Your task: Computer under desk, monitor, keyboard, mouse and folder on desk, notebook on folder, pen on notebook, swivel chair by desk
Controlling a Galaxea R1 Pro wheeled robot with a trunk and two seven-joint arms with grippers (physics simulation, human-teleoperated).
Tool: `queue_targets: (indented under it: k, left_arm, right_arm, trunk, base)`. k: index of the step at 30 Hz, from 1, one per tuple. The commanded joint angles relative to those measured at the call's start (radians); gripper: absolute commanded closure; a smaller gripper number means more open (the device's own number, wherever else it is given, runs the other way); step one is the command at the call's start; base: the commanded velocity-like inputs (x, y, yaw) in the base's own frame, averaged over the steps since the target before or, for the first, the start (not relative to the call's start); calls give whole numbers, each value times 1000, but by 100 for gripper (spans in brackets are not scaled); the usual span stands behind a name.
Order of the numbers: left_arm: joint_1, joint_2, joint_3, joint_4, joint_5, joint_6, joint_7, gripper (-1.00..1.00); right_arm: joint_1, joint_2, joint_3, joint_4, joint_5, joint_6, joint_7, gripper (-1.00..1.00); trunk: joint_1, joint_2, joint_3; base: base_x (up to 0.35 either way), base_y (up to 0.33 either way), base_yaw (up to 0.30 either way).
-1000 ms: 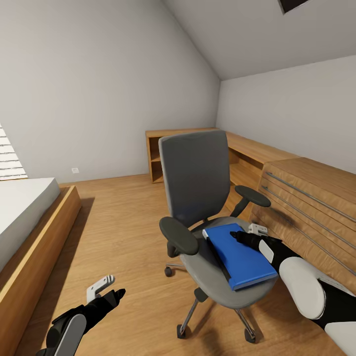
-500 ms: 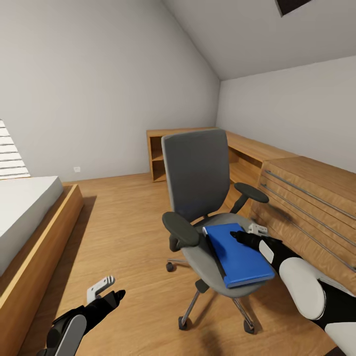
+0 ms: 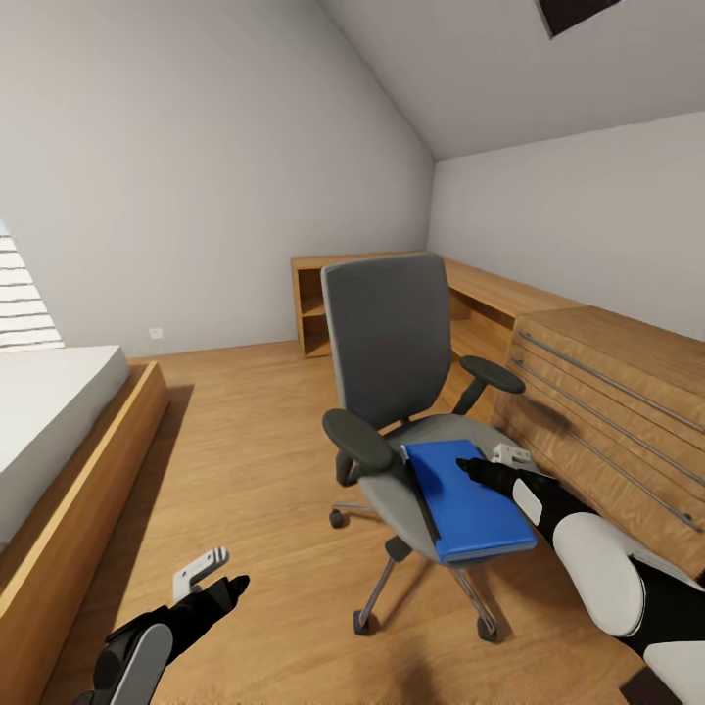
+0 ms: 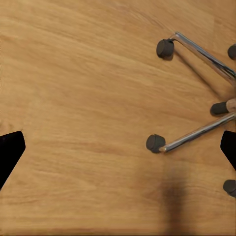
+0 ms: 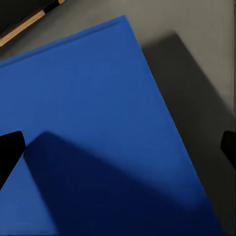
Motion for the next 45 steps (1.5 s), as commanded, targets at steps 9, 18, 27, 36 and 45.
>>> queue_targets:
  k: [9, 18, 27, 36, 45]
  left_arm:
    - [-1, 0, -3, 9, 10, 3, 9, -100]
    - [-1, 0, -4, 11, 10, 3, 9, -100]
    - [-1, 0, -4, 11, 10, 3, 9, -100]
    - [-1, 0, -4, 12, 10, 3, 9, -100]
    - [-1, 0, -4, 13, 10, 3, 9, -100]
  right_arm:
    - [0, 0, 3, 54, 18, 5, 4, -100]
    - [0, 0, 3, 54, 19, 6, 3, -100]
    - [0, 0, 3, 54, 19, 5, 4, -100]
    - [0, 0, 3, 54, 19, 5, 4, -100]
    - [0, 1, 3, 54, 19, 5, 4, -100]
  trunk:
    - [0, 0, -1]
    - [0, 0, -1]
    - [0, 0, -1]
    - [0, 0, -1]
    - [0, 0, -1]
  base:
    - [-19, 0, 0]
    - [-1, 0, 0]
    - [-140, 0, 0]
    - [-12, 0, 0]
    - [0, 0, 0]
